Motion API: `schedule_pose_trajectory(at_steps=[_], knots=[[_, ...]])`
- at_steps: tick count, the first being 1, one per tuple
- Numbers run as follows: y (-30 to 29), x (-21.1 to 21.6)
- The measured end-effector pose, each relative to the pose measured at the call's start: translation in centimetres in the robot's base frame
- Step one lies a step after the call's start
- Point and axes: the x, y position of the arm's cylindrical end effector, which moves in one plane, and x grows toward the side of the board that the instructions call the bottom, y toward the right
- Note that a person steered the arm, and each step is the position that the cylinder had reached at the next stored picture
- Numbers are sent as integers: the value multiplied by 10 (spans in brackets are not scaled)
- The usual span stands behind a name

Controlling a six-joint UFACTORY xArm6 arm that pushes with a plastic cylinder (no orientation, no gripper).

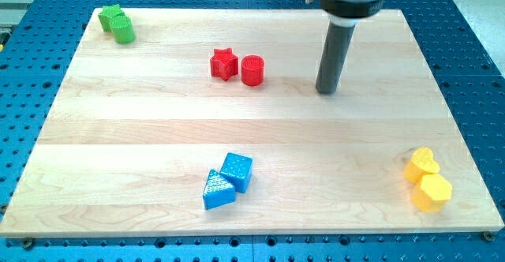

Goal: Push the red circle towards top

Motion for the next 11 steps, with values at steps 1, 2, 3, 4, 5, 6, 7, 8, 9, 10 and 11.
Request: schedule_pose_trajectory(at_steps=[1, 2, 3, 4, 5, 6, 7, 8, 9, 10, 11], knots=[[-13, -50], [-49, -46], [-54, 31], [-106, 49], [-131, -23], [-116, -69], [-93, -100], [-81, -80], [-117, 16], [-243, 7], [-203, -21]])
